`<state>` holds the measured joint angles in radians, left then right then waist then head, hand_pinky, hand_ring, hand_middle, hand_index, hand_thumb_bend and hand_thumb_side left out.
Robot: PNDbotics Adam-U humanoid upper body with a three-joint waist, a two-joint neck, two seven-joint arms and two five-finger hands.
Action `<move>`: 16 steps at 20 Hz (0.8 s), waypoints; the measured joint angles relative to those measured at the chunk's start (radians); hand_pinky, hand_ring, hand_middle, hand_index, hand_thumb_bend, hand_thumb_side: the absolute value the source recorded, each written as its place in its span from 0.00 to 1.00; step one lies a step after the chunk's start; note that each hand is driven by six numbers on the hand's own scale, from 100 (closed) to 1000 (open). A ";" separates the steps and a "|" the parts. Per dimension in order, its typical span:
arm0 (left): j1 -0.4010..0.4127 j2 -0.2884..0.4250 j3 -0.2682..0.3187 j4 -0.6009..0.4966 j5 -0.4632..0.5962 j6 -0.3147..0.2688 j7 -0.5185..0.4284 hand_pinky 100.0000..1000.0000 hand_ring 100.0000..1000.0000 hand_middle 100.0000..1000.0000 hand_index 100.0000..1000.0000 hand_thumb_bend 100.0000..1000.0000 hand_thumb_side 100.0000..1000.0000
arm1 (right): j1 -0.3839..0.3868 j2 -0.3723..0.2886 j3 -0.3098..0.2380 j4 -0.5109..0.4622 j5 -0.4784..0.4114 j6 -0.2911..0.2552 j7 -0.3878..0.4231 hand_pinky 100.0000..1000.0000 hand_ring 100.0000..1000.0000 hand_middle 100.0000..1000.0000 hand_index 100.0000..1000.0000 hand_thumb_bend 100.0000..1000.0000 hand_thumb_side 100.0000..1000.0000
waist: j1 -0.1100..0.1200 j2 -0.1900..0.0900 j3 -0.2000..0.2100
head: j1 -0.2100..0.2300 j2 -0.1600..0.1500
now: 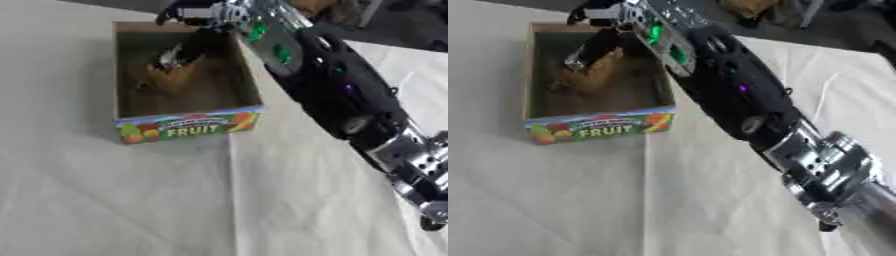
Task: Pick up objects on the table and place them in the box.
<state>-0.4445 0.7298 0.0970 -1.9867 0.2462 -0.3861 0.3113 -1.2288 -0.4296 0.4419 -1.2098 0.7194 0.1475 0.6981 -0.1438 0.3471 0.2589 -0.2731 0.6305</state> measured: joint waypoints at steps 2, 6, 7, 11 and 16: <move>0.003 0.000 0.000 0.000 0.000 0.001 0.001 0.65 0.88 0.77 0.88 0.51 0.00 | -0.001 0.000 0.000 -0.001 0.003 -0.001 0.001 1.00 1.00 1.00 1.00 0.44 0.54 | 0.000 -0.002 0.000 | 0.002 0.000; 0.005 0.000 0.000 0.000 0.000 0.002 0.003 0.65 0.87 0.76 0.88 0.51 0.00 | -0.003 -0.002 -0.005 -0.017 0.010 0.011 -0.007 0.93 1.00 1.00 1.00 0.39 0.35 | 0.000 -0.005 -0.001 | 0.007 0.000; 0.006 0.000 0.000 0.000 0.000 0.001 0.004 0.65 0.87 0.76 0.88 0.51 0.00 | -0.003 -0.005 -0.008 -0.026 0.009 0.018 -0.015 0.89 0.96 0.95 0.90 0.26 0.47 | 0.001 -0.007 -0.002 | 0.008 0.000; 0.014 0.000 0.002 0.000 0.000 0.002 0.008 0.65 0.87 0.76 0.88 0.52 0.00 | -0.003 -0.030 -0.032 -0.104 0.008 0.063 -0.065 0.78 0.80 0.73 0.76 0.29 0.50 | 0.009 -0.022 -0.011 | 0.024 0.005; 0.022 0.000 0.006 0.000 0.000 0.003 0.012 0.66 0.87 0.76 0.88 0.52 0.00 | 0.077 -0.114 -0.031 -0.368 -0.045 0.155 -0.158 0.76 0.78 0.72 0.77 0.06 0.38 | 0.019 -0.032 -0.022 | 0.053 0.025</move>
<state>-0.4221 0.7298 0.1031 -1.9867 0.2462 -0.3830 0.3228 -1.1514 -0.5440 0.4113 -1.5778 0.6742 0.3022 0.5398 -0.1253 0.3153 0.2367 -0.2205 0.6557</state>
